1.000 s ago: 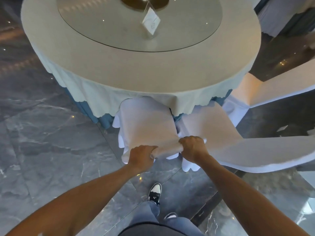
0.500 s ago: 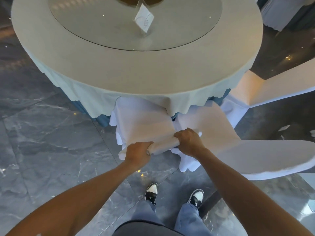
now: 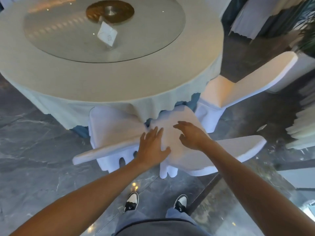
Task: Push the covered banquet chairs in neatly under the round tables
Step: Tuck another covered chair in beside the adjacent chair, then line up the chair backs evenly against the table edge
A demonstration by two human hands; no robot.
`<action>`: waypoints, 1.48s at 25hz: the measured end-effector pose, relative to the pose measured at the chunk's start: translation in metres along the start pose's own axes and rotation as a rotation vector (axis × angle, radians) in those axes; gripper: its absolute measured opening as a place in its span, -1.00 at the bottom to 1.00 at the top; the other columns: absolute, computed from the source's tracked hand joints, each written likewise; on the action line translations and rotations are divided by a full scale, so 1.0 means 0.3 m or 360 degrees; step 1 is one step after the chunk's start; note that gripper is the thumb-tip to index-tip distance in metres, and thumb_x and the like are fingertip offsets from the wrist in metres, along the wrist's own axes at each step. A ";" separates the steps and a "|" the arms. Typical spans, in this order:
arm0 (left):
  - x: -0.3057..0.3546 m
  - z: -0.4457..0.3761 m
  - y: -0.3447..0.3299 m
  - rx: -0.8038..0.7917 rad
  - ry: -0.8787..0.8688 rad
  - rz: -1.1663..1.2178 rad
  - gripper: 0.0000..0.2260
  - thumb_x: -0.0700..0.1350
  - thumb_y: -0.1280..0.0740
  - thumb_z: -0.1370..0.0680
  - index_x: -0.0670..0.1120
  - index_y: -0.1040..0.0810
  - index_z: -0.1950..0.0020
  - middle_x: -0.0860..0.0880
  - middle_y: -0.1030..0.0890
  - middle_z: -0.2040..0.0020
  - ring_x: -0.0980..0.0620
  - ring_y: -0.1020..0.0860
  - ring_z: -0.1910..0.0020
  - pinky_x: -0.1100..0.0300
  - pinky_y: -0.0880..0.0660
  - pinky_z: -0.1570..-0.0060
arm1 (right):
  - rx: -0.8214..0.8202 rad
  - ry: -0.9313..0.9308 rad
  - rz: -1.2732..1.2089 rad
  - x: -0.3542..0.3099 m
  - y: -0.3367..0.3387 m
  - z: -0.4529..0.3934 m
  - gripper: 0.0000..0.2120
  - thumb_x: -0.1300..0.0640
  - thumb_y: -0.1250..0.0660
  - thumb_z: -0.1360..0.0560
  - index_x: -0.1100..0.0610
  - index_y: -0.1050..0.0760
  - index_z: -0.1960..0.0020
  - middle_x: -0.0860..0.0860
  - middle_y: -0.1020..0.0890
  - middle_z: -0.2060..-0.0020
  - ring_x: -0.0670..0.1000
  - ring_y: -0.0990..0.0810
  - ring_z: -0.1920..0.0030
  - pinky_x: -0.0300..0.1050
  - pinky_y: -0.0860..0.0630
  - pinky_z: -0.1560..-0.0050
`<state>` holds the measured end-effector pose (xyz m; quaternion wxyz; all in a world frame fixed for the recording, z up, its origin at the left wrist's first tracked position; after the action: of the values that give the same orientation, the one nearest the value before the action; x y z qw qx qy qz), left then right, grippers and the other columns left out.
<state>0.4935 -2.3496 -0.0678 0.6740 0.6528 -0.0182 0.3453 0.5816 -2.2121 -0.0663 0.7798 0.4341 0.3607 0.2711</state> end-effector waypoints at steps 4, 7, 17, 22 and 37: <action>0.347 -0.003 -0.301 -0.0505 -0.0119 -0.0097 -0.09 0.49 -0.19 -0.36 -0.01 -0.15 -0.56 -0.08 -0.27 -0.54 -0.12 -0.25 -0.51 -0.21 -0.22 -0.42 | -0.0005 -0.0104 0.0141 0.335 0.158 0.247 -0.29 0.33 -0.28 -0.37 0.07 -0.29 -0.50 0.08 -0.27 -0.51 0.15 -0.23 -0.48 0.02 -0.22 -0.43; 0.517 0.031 -0.482 -0.0801 -0.0186 -0.0117 -0.12 0.44 -0.28 -0.34 0.00 -0.18 -0.52 -0.08 -0.39 -0.43 -0.15 -0.39 -0.38 -0.18 -0.34 -0.32 | 0.0035 -0.0231 0.0130 0.602 0.185 0.415 -0.27 0.35 -0.31 -0.29 0.08 -0.35 -0.46 0.08 -0.40 -0.43 0.12 -0.30 -0.44 0.00 -0.15 -0.47; 0.565 -0.070 -0.554 -0.0694 -0.0084 -0.0157 -0.43 -0.13 -0.36 -0.46 0.07 -0.34 -0.46 -0.06 -0.58 -0.21 -0.14 -0.61 -0.10 0.00 -0.52 -0.06 | 0.0079 -0.0370 0.0337 0.892 0.065 0.373 -0.61 0.26 -0.33 -0.41 0.09 -0.52 -0.23 0.05 -0.55 -0.22 0.14 -0.37 -0.33 0.28 -0.27 -0.34; 0.542 -0.278 -0.432 -0.0480 0.0059 -0.0026 -0.56 -0.10 -0.36 -0.48 0.13 -0.48 -0.36 0.00 -0.67 -0.06 -0.11 -0.62 -0.01 0.17 -0.44 0.07 | 0.0179 -0.0331 0.0391 0.903 0.209 0.141 -0.68 0.24 -0.33 -0.40 0.09 -0.57 -0.14 0.04 -0.61 -0.07 0.13 -0.47 -0.21 0.19 -0.36 -0.27; 0.469 -0.784 -0.280 -0.0219 0.0397 0.0097 -0.56 -0.08 -0.32 -0.53 0.11 -0.47 -0.42 -0.03 -0.64 -0.18 -0.11 -0.59 -0.12 0.21 -0.38 0.07 | 0.0110 -0.0062 0.0556 0.966 0.487 -0.460 -0.68 0.28 -0.25 -0.38 0.13 -0.58 -0.09 0.06 -0.60 0.04 0.15 -0.50 -0.13 0.12 -0.48 -0.09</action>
<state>0.5414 -2.0698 -0.1082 0.7035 0.5562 0.0223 0.4419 0.6273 -1.8627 -0.0839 0.7123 0.5219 0.2736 0.3814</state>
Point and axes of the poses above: each hand's wrist, its own z-axis away from the middle knuckle, its own y-axis out of the back of the hand, x = y × z, the point moved 8 cm from there along -z, towards the middle knuckle
